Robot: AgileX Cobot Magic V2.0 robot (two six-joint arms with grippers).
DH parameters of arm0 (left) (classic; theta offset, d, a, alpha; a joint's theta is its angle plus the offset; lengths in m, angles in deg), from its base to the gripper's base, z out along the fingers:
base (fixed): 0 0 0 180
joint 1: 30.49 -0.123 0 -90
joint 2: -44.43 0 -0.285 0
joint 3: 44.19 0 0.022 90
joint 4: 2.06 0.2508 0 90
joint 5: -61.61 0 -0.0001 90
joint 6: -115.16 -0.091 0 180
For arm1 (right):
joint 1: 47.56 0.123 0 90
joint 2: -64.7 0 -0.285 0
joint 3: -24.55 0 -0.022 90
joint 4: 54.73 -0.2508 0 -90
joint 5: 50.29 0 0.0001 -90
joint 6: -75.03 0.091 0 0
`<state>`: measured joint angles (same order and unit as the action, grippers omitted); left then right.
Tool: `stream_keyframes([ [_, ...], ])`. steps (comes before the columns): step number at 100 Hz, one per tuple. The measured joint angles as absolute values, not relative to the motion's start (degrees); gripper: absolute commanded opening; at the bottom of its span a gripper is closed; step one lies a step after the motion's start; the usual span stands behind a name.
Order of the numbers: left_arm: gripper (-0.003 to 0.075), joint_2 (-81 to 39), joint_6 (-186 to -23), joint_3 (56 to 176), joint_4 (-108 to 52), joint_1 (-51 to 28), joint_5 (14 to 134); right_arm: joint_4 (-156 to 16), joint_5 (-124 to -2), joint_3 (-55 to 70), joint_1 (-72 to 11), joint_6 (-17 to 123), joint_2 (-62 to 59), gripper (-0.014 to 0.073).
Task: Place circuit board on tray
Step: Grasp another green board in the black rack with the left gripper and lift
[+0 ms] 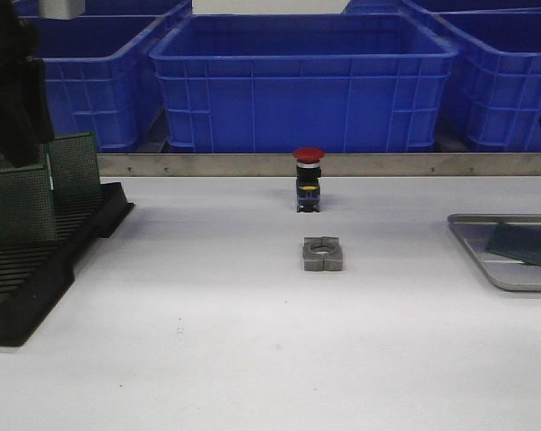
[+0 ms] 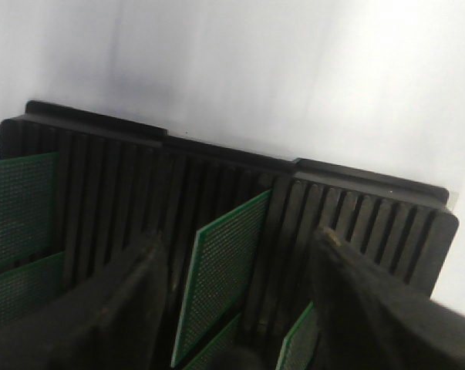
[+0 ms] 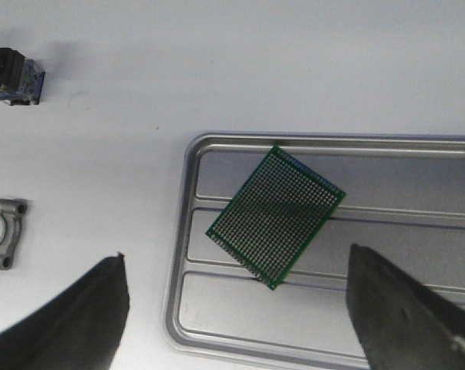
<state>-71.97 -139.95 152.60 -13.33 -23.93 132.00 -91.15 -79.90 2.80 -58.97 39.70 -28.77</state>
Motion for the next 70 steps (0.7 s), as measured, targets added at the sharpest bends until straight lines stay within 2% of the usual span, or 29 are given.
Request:
stream_keyframes([
  [50, 0.0379, -76.9, -141.7, 150.6, -13.7, -27.1, 127.0, -91.3, -79.0, 2.8, -59.0, 39.6, -28.8, 0.0589],
  [59, 0.0309, -77.5, -141.9, 150.6, -13.9, -27.1, 127.0, -91.4, -78.9, 2.8, -59.0, 39.6, -28.8, 0.0589],
  [70, 0.0122, -77.9, -143.2, 150.6, -13.9, -27.1, 127.0, -91.4, -78.9, 2.8, -59.0, 39.6, -28.8, 0.0589],
])
